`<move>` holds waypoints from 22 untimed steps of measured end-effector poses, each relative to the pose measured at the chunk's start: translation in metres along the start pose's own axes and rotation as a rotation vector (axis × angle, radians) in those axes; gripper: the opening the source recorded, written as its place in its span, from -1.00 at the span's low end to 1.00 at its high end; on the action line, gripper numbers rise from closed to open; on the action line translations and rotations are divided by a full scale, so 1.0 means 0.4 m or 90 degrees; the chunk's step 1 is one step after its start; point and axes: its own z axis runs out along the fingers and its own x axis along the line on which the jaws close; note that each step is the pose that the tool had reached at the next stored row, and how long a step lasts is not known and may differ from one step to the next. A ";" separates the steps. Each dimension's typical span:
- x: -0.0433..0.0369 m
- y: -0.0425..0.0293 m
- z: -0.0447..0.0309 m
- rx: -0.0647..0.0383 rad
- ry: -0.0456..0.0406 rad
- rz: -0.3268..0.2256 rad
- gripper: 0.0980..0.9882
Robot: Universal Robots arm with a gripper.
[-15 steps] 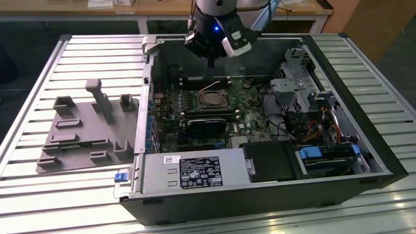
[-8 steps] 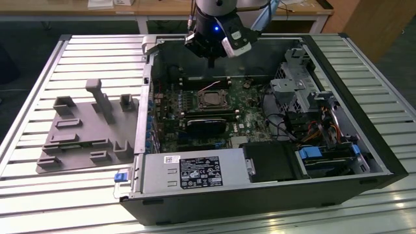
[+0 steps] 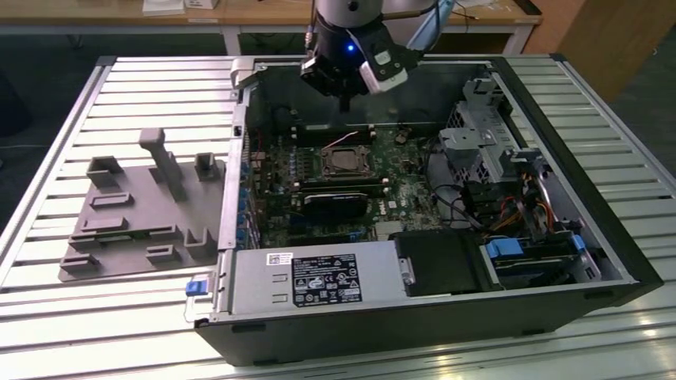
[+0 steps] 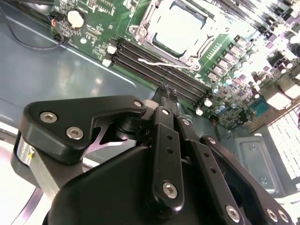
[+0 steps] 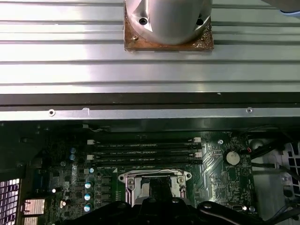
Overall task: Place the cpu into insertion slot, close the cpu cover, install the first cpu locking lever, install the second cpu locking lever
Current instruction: 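Install the first cpu locking lever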
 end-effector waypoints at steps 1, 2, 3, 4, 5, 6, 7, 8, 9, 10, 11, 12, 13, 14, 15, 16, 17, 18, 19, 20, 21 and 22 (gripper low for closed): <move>0.001 -0.001 0.002 0.002 -0.0011 0.000 -0.99; 0.002 -0.001 0.005 0.003 -0.0021 -0.001 -0.99; 0.002 -0.002 0.009 0.003 -0.0029 -0.001 -0.99; 0.002 -0.003 0.013 0.004 -0.0035 -0.001 -0.99; 0.002 -0.004 0.018 0.004 -0.0041 -0.001 -0.99; 0.003 -0.005 0.022 0.004 -0.0047 -0.001 -0.99; 0.003 -0.006 0.027 0.004 -0.0052 -0.001 -0.99; 0.003 -0.008 0.031 0.004 -0.0056 -0.002 -0.99; 0.004 -0.009 0.035 0.004 -0.0059 -0.002 -0.99; 0.004 -0.010 0.040 0.004 -0.0062 -0.002 -0.99; 0.004 -0.010 0.044 0.004 -0.0064 -0.002 -0.99; 0.004 -0.011 0.047 0.004 -0.0065 -0.002 -0.99; 0.004 -0.012 0.049 0.004 -0.0064 -0.002 -0.99; 0.004 -0.012 0.052 0.004 -0.0065 -0.002 -0.99; 0.005 -0.013 0.054 0.004 -0.0065 -0.002 -0.99; 0.005 -0.013 0.055 0.004 -0.0065 -0.002 -0.99; 0.005 -0.013 0.057 0.004 -0.0065 -0.002 -0.99; 0.005 -0.014 0.059 0.004 -0.0065 -0.002 -0.99; 0.005 -0.013 0.061 0.004 -0.0064 -0.002 -0.99; 0.004 -0.013 0.063 0.004 -0.0064 -0.002 -0.99; 0.004 -0.013 0.065 0.004 -0.0064 -0.002 -0.99; 0.003 -0.012 0.066 0.004 -0.0064 -0.002 -0.99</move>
